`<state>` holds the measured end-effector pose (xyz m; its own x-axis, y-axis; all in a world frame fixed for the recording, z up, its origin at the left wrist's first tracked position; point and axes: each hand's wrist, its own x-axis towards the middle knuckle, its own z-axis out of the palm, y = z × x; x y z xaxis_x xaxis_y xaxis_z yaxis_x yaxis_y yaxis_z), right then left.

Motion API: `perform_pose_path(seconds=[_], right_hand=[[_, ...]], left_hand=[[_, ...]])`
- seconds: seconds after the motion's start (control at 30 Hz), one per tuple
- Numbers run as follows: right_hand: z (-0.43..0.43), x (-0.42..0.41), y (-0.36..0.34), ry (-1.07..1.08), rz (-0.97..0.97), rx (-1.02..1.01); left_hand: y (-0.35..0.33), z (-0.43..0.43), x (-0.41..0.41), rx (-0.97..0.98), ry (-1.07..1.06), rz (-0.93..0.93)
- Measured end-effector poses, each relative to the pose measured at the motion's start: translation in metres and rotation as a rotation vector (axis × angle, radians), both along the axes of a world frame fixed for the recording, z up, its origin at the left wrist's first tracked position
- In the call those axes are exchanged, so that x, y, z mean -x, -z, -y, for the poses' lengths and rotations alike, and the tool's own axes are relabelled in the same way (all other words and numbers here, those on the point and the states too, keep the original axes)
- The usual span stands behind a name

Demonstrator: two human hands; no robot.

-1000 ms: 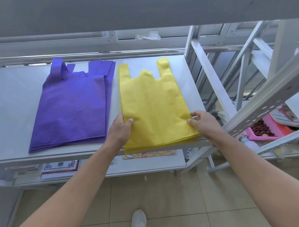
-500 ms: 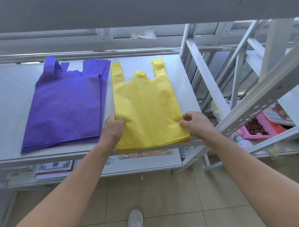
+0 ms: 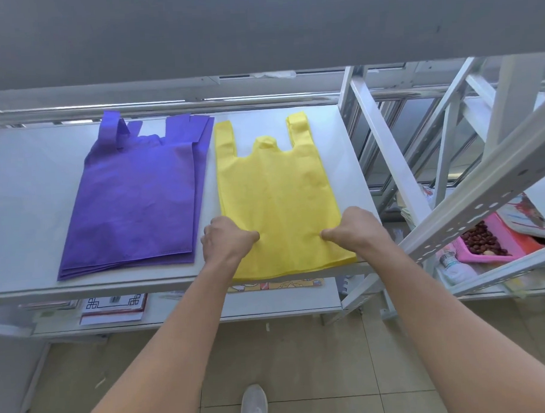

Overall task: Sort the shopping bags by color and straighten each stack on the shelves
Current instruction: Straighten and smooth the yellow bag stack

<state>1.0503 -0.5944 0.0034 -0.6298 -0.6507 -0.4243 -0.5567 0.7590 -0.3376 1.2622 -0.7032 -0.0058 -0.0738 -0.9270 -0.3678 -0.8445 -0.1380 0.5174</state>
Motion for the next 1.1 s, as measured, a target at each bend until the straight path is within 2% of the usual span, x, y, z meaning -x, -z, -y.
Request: perform_pose_path(seconds=[0.2, 0.3, 0.4, 0.5, 0.63, 0.77, 0.83, 0.9, 1.0, 1.1], right_hand=[[-0.006, 0.003, -0.006, -0.033, 0.204, 0.079], [-0.024, 0.010, -0.017, -0.080, 0.407, 0.003], [-0.034, 0.017, -0.018, -0.045, 0.537, 0.073], [0.001, 0.033, -0.011, 0.140, 0.527, 0.266], [0.098, 0.073, 0.009, 0.235, 0.454, 0.428], [0.171, 0.089, 0.000, 0.267, 0.465, 0.507], [0.190, 0.102, 0.002, 0.230, 0.508, 0.474], [0.200, 0.112, 0.005, 0.199, 0.684, 0.490], [0.199, 0.119, 0.007, 0.162, 1.014, 0.533], [0.198, 0.126, 0.015, 0.094, 1.199, 0.571]], left_hand=[[-0.006, 0.002, -0.006, -0.064, -0.008, -0.136], [-0.013, -0.002, -0.024, -0.272, 0.048, -0.288], [-0.017, 0.003, -0.035, -0.256, 0.122, -0.225], [-0.015, 0.042, -0.030, -0.155, 0.084, -0.318], [-0.008, 0.136, 0.006, -0.168, -0.005, -0.513], [0.000, 0.204, 0.038, -0.290, -0.002, -0.625], [0.005, 0.219, 0.047, -0.421, 0.060, -0.765], [0.010, 0.226, 0.051, -0.555, 0.128, -0.936], [0.017, 0.232, 0.058, -0.702, 0.062, -1.196], [0.021, 0.236, 0.064, -0.735, 0.065, -1.318]])
